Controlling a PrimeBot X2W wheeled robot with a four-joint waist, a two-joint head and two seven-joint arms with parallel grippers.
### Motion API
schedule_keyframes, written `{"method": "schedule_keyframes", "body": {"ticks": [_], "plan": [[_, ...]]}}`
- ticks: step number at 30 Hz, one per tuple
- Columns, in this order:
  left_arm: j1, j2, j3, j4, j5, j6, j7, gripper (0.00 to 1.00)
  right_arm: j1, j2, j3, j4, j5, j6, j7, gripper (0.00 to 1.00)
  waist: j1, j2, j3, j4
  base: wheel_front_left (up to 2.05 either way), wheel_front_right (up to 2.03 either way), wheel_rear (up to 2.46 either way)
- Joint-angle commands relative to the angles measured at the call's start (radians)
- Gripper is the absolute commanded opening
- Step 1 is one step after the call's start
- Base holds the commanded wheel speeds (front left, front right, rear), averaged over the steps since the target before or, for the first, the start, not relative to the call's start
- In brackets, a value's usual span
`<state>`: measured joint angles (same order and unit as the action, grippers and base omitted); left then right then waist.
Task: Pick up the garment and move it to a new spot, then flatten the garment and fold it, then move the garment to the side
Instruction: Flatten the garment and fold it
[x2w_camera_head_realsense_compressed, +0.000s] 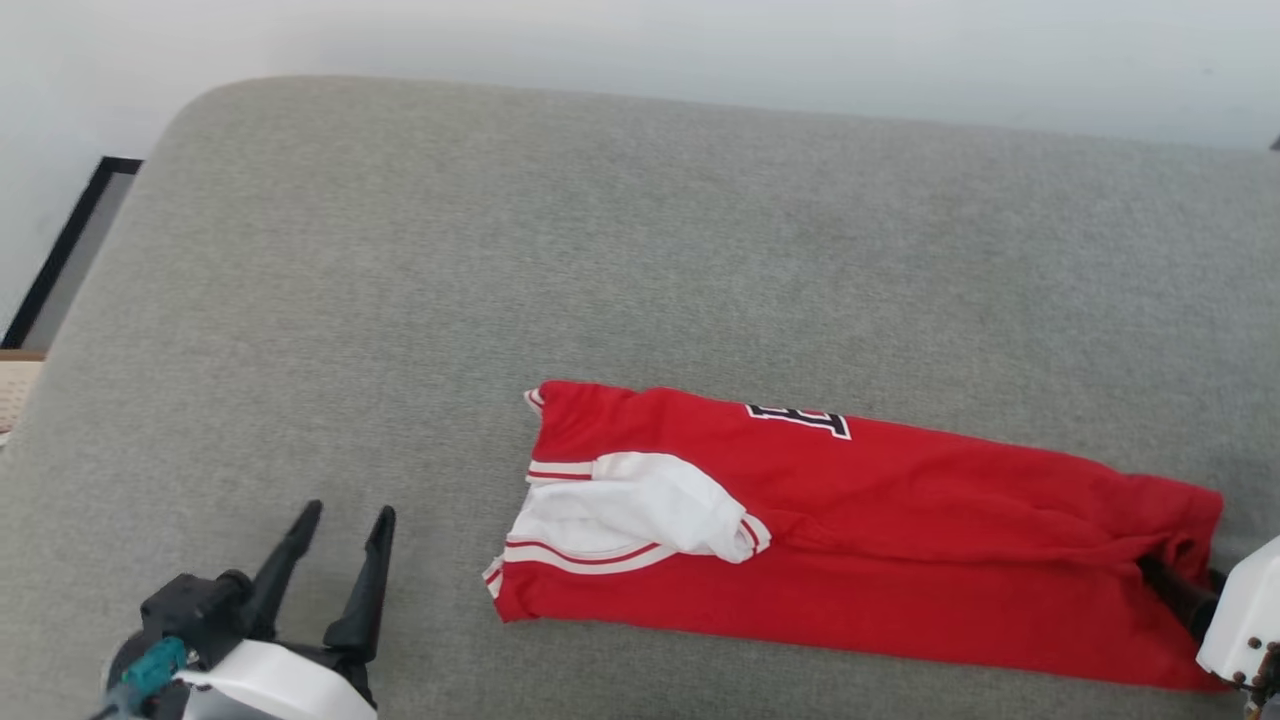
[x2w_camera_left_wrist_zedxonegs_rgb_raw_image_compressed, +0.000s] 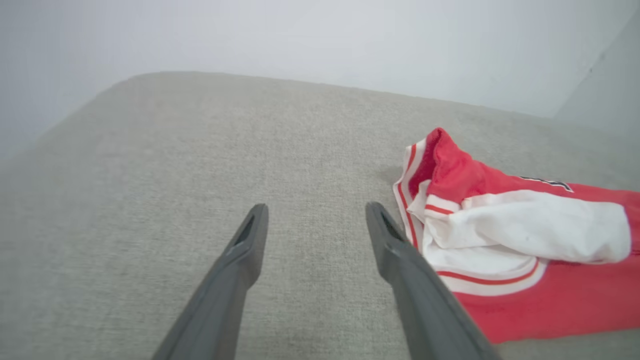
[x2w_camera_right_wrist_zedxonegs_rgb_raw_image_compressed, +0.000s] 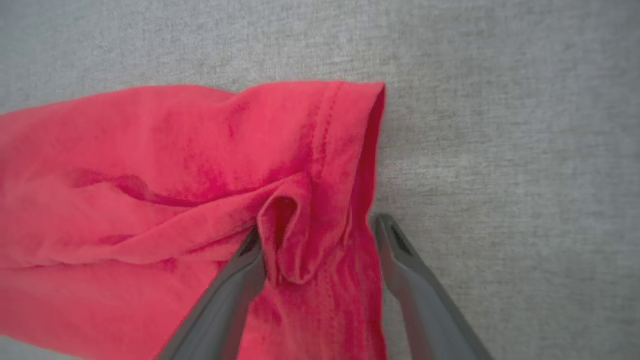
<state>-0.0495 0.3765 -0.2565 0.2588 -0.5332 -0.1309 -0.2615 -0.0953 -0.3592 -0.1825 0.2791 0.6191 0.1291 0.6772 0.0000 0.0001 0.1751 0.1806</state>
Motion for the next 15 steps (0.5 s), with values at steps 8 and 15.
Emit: {"method": "schedule_keyframes", "body": {"ticks": [8, 15], "plan": [[0.073, -0.099, 0.119, -0.159, 0.226, 0.001, -0.005, 1.00, 0.003, 0.050, 0.024, 0.066, -0.005, 0.003, 0.020, 0.76, 0.0000, -0.0001, -0.012, 0.014, 0.00, 0.00, 0.00], [0.083, -0.100, 0.116, -0.186, 0.239, 0.001, -0.005, 1.00, -0.021, 0.043, 0.006, 0.078, 0.001, 0.001, -0.006, 0.00, 0.0000, -0.0001, -0.008, 0.001, 0.00, 0.00, 0.00]]}}
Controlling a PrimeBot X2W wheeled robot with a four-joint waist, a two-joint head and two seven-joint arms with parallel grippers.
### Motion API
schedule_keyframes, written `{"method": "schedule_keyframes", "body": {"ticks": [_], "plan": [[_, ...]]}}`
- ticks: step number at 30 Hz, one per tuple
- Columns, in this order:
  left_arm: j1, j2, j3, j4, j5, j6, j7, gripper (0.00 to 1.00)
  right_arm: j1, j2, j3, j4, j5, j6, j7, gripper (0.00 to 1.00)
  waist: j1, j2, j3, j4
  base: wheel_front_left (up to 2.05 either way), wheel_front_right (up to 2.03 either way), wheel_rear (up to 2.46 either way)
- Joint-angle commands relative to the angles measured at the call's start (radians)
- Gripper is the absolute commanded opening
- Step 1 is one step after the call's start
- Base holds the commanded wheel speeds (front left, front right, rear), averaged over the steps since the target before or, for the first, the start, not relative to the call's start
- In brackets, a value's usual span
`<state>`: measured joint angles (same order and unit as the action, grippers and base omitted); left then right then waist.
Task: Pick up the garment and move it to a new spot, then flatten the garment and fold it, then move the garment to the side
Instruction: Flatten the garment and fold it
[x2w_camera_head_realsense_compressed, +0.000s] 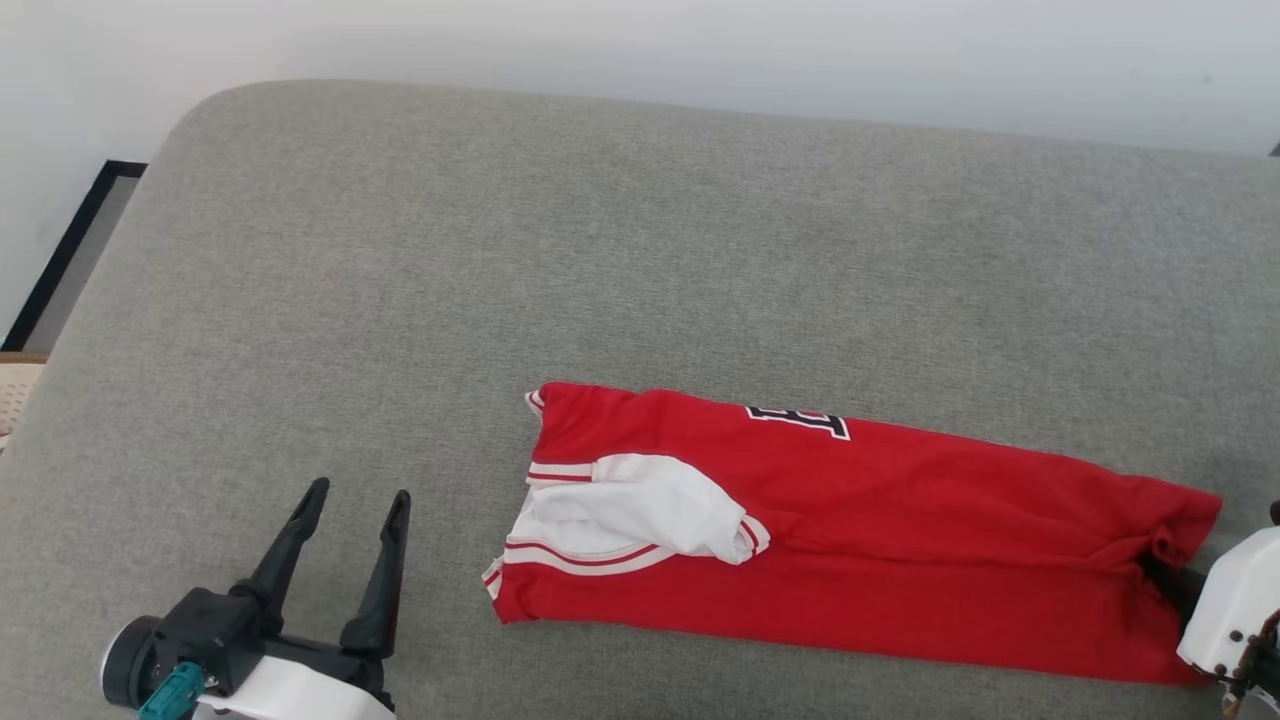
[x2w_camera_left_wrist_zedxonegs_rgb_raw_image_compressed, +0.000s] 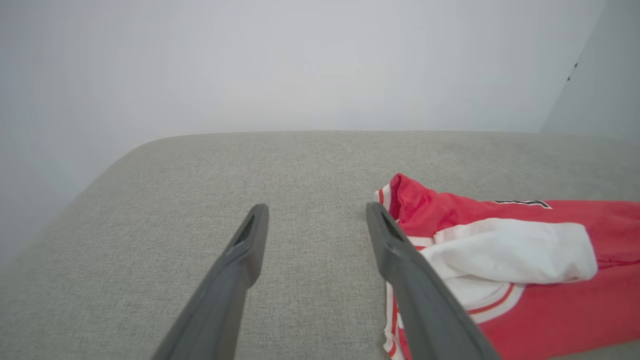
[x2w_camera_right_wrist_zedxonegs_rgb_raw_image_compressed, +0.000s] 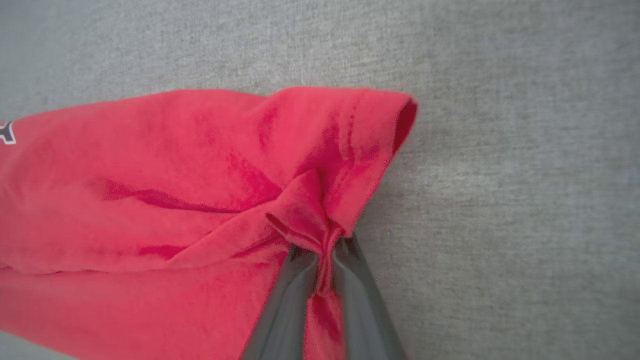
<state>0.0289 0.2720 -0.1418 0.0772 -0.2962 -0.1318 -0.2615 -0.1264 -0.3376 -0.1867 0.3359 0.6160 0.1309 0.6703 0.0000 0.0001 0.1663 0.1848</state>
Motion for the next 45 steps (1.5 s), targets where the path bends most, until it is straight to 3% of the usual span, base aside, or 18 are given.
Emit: {"method": "schedule_keyframes", "body": {"ticks": [1, 11, 18, 23, 29, 37, 45], "plan": [[0.003, 0.005, 0.002, -0.004, 0.001, 0.002, -0.005, 1.00, 0.005, 0.014, 0.000, 0.020, 0.002, 0.000, -0.010, 0.00, 0.0000, -0.0001, 0.001, -0.008, 0.00, 0.00, 0.00], [-0.009, 0.018, -0.005, -0.026, -0.031, 0.002, -0.005, 1.00, -0.045, -0.057, -0.151, 0.002, -0.032, -0.001, -0.109, 0.00, 0.0000, -0.0001, 0.023, -0.080, 0.00, 0.00, 0.00], [-0.032, 0.033, -0.003, -0.020, -0.034, 0.002, -0.005, 1.00, -0.068, -0.147, -0.307, 0.037, -0.104, 0.000, -0.130, 0.00, 0.0000, -0.0001, 0.042, -0.119, 0.00, 0.00, 0.00], [-0.043, 0.042, -0.006, -0.010, -0.048, 0.002, -0.005, 1.00, -0.075, -0.163, -0.375, 0.028, -0.143, 0.000, -0.117, 0.00, 0.0000, -0.0001, 0.040, -0.133, 0.00, 0.00, 0.00], [-0.031, 0.034, 0.012, -0.004, -0.040, 0.002, -0.005, 1.00, -0.021, -0.123, -0.250, -0.114, -0.084, 0.000, -0.049, 0.00, 0.0000, -0.0001, 0.026, -0.140, 0.00, 0.00, 0.00], [-0.018, 0.015, 0.012, 0.014, -0.068, 0.002, -0.005, 1.00, 0.074, -0.078, 0.050, -0.495, -0.023, 0.000, 0.078, 0.00, 0.0000, -0.0001, 0.020, -0.136, 0.00, 0.00, 0.00], [-0.050, 0.013, -0.012, 0.031, -0.076, 0.002, -0.005, 1.00, 0.016, -0.025, 0.284, -0.598, -0.030, 0.000, 0.119, 0.00, 0.0000, -0.0001, 0.034, -0.101, 0.00, 0.00, 0.00]]}}
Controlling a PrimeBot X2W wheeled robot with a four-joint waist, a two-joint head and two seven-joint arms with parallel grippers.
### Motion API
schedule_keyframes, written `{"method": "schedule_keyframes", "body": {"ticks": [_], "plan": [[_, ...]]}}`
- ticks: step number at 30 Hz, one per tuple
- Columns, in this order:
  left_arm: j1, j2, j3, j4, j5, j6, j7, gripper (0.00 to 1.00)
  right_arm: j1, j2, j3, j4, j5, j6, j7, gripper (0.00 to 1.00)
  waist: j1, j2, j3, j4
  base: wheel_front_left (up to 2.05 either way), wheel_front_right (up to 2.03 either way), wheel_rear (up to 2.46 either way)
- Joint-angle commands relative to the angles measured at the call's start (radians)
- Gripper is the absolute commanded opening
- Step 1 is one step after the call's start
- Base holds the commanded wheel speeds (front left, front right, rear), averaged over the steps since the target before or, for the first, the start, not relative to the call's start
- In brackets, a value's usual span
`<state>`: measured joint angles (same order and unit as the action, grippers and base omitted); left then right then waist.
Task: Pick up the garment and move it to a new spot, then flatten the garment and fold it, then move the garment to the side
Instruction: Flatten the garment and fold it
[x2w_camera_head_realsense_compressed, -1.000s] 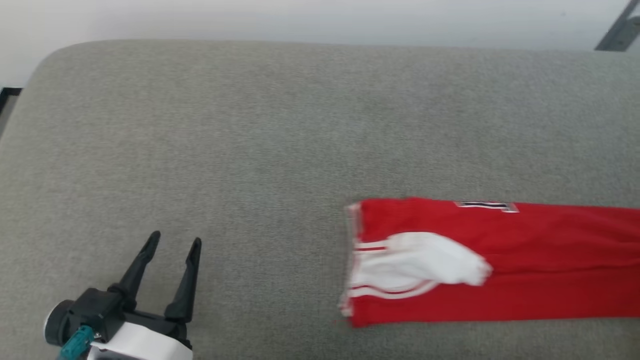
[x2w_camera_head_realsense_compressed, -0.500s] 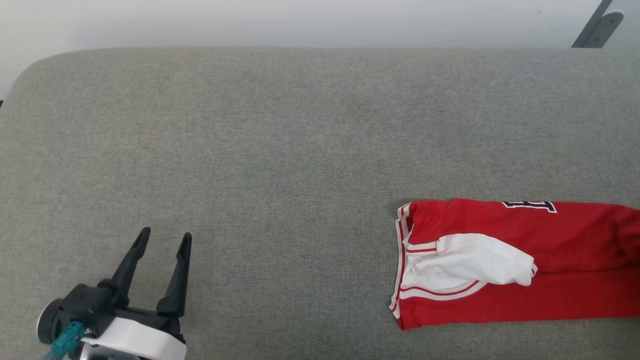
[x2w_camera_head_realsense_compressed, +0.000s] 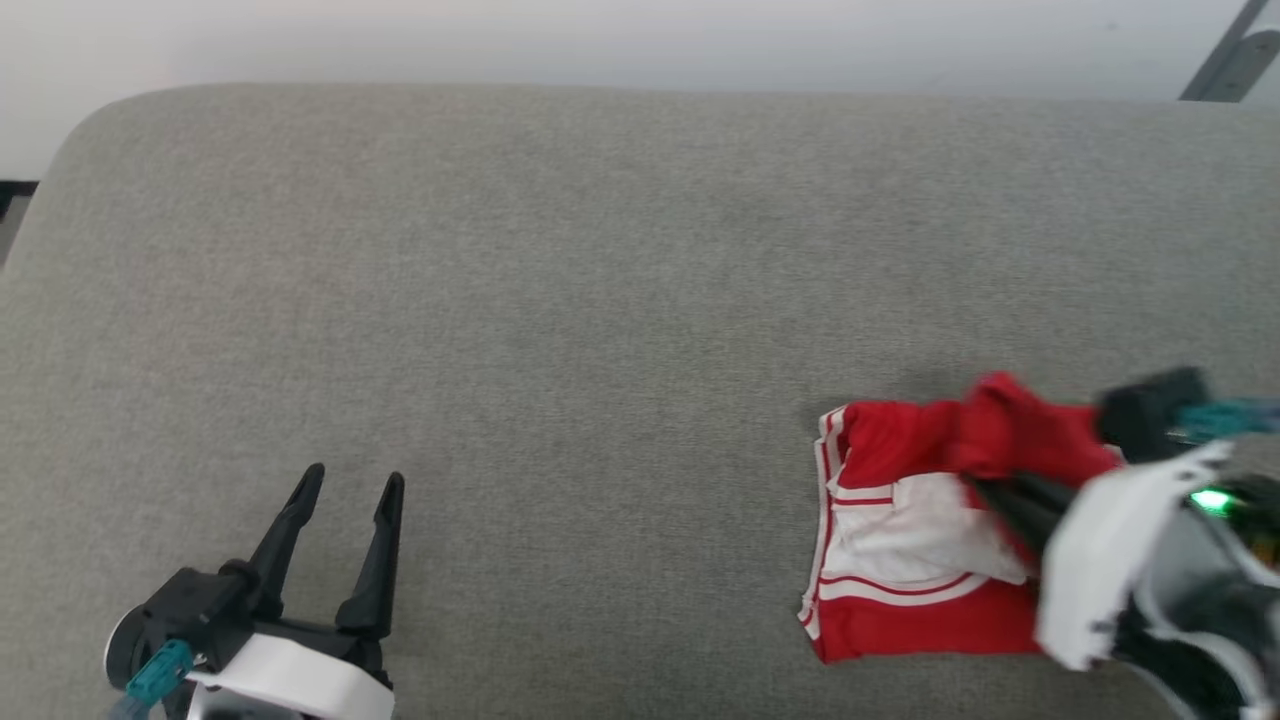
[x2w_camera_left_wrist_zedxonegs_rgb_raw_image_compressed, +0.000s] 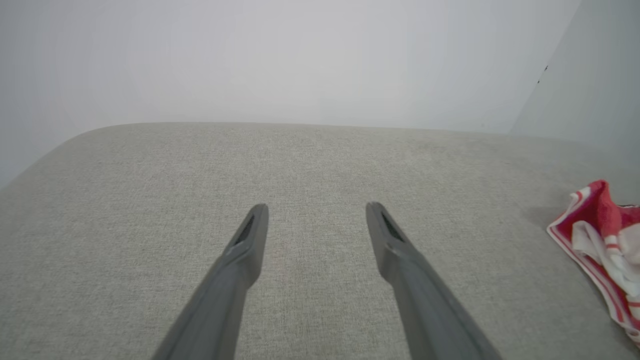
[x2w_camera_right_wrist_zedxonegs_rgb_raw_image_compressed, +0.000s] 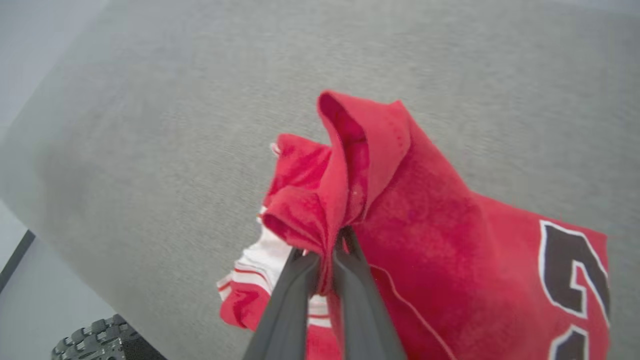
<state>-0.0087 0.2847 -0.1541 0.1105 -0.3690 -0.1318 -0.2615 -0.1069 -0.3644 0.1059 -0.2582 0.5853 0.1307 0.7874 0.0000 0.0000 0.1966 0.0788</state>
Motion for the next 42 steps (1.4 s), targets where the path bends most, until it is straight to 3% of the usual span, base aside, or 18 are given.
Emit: {"method": "schedule_keyframes", "body": {"ticks": [1, 8, 17, 18, 19, 21, 25, 32, 38, 42], "plan": [[-0.014, -0.001, 0.001, 0.000, -0.003, 0.002, -0.005, 1.00, -0.020, 0.014, 0.020, 0.001, 0.002, 0.000, 0.002, 0.00, 0.0000, 0.0000, 0.007, 0.010, 0.00, 0.00, 0.00], [-0.043, -0.015, -0.028, 0.015, -0.010, 0.002, -0.005, 1.00, -0.112, 0.028, 0.167, 0.137, -0.025, 0.000, -0.018, 0.00, 0.0000, 0.0000, 0.027, 0.068, 0.00, 0.00, 0.00], [-0.054, -0.030, -0.039, 0.021, -0.027, 0.002, -0.005, 1.00, -0.139, 0.007, 0.228, 0.317, -0.026, 0.000, -0.076, 0.01, 0.0000, 0.0000, 0.032, 0.106, 0.00, 0.00, 0.00], [-0.052, -0.030, -0.040, 0.024, -0.029, 0.002, -0.005, 1.00, -0.142, 0.005, 0.233, 0.329, -0.028, 0.000, -0.083, 0.12, 0.0000, 0.0000, 0.030, 0.106, 0.00, 0.00, 0.00], [-0.049, -0.028, -0.038, 0.026, -0.029, 0.002, -0.005, 1.00, -0.145, 0.007, 0.238, 0.335, -0.026, 0.000, -0.095, 0.30, 0.0000, 0.0000, 0.027, 0.103, 0.00, 0.00, 0.00], [-0.043, -0.024, -0.031, 0.029, -0.031, 0.002, -0.005, 1.00, -0.154, 0.008, 0.239, 0.339, -0.028, 0.000, -0.119, 1.00, 0.0000, 0.0000, 0.019, 0.096, 0.00, 0.00, 0.00], [-0.029, -0.015, -0.023, 0.027, -0.033, 0.002, -0.005, 1.00, -0.159, 0.002, 0.230, 0.308, -0.013, 0.000, -0.150, 1.00, 0.0000, 0.0000, -0.004, 0.073, 0.00, 0.00, 0.00], [-0.006, -0.008, -0.012, 0.028, -0.026, 0.002, -0.005, 1.00, -0.131, -0.023, 0.101, 0.269, -0.013, 0.000, -0.197, 1.00, 0.0000, 0.0000, -0.046, 0.023, 0.00, 0.00, 0.00], [-0.002, -0.010, -0.033, 0.050, -0.033, 0.002, -0.005, 1.00, -0.113, -0.014, -0.048, 0.394, -0.041, 0.000, -0.336, 1.00, 0.0000, 0.0000, -0.072, -0.014, 0.00, 0.00, 0.00], [0.003, -0.016, -0.034, 0.063, -0.035, 0.002, -0.005, 1.00, -0.125, -0.006, -0.091, 0.480, -0.072, 0.000, -0.459, 1.00, 0.0000, 0.0000, -0.089, -0.030, 0.00, 0.00, 0.00]]}}
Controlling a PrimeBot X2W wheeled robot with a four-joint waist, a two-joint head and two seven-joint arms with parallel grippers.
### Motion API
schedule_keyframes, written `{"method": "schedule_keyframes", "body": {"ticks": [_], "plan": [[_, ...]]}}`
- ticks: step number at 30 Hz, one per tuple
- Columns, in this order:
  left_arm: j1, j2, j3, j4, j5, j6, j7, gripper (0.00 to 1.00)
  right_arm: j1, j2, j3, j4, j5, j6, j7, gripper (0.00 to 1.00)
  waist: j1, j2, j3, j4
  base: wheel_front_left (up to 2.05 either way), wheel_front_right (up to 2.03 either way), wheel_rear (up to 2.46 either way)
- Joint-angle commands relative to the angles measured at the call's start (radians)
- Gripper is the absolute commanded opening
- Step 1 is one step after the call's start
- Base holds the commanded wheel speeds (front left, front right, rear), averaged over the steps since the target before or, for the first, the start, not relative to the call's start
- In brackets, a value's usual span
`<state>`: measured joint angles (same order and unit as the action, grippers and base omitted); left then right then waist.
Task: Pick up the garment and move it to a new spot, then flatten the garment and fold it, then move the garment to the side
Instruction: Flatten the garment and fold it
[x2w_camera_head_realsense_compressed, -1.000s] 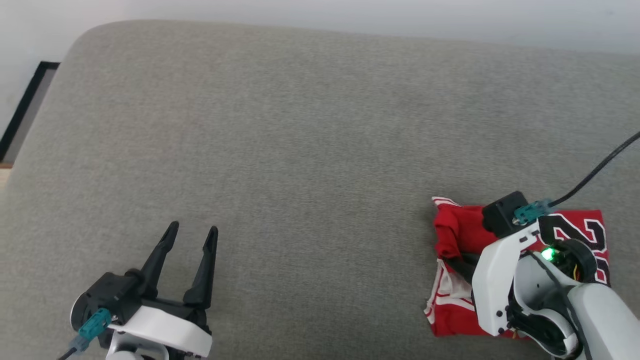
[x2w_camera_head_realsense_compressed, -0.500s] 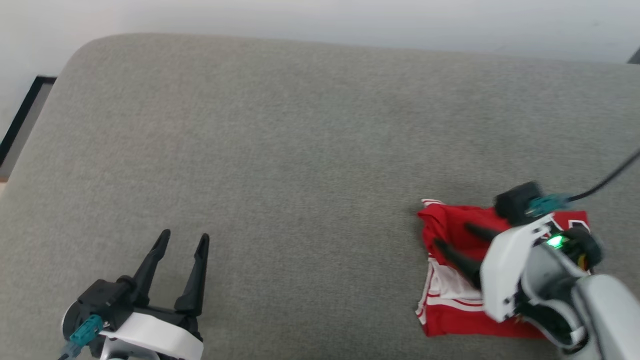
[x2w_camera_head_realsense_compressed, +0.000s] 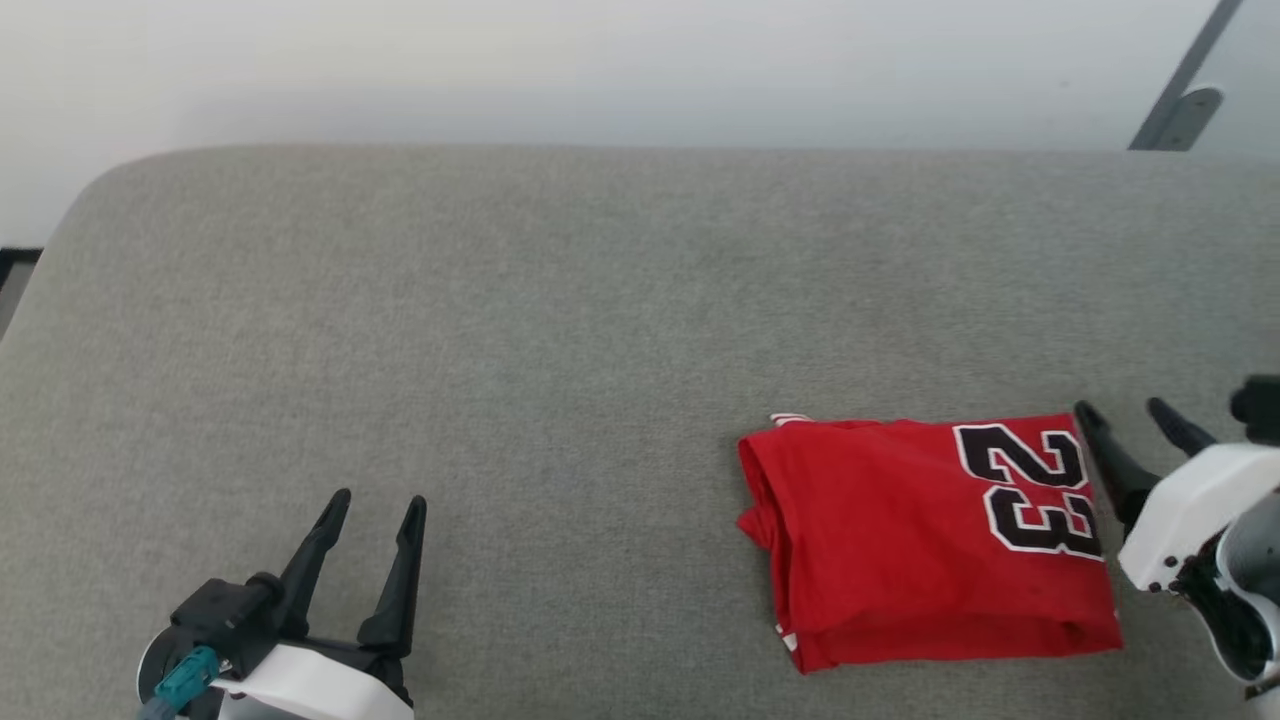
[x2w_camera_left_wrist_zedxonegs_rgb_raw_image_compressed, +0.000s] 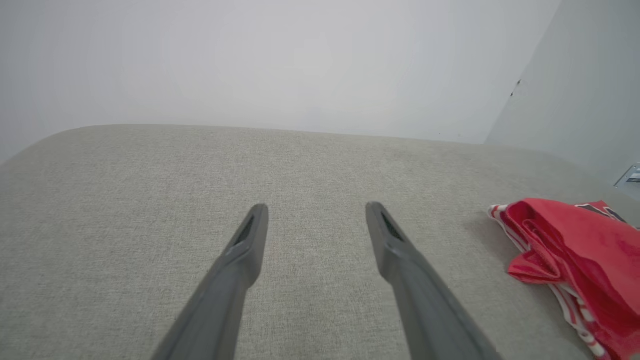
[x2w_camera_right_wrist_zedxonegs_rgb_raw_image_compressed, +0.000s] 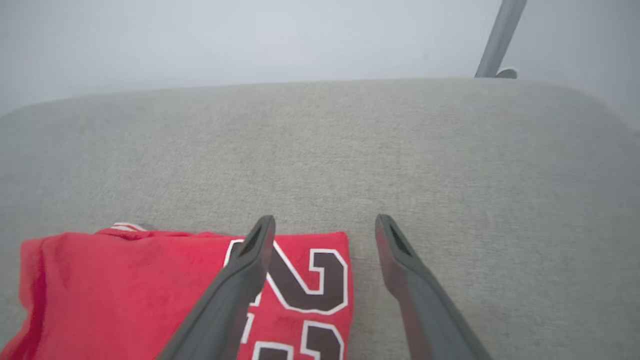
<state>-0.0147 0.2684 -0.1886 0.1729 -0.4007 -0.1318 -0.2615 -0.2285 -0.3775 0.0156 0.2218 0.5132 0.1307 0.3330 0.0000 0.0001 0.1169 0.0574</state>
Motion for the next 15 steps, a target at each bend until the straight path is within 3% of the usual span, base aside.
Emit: {"method": "schedule_keyframes", "body": {"ticks": [1, 11, 15], "plan": [[0.012, -0.001, 0.005, 0.003, -0.005, 0.002, -0.005, 1.00, -0.004, 0.011, -0.007, 0.026, -0.009, 0.000, -0.050, 1.00, 0.0000, -0.0001, -0.016, -0.014, 0.00, 0.00, 0.00], [0.086, -0.027, 0.067, 0.015, 0.005, 0.002, -0.005, 1.00, 0.047, 0.039, 0.078, 0.186, -0.026, 0.000, -0.477, 1.00, 0.0000, -0.0001, -0.106, -0.046, 0.00, 0.00, 0.00], [0.108, -0.038, 0.085, 0.009, 0.006, 0.002, -0.005, 1.00, 0.077, 0.053, 0.109, 0.200, -0.022, 0.000, -0.571, 1.00, 0.0000, -0.0001, -0.126, -0.042, 0.00, 0.00, 0.00]]}}
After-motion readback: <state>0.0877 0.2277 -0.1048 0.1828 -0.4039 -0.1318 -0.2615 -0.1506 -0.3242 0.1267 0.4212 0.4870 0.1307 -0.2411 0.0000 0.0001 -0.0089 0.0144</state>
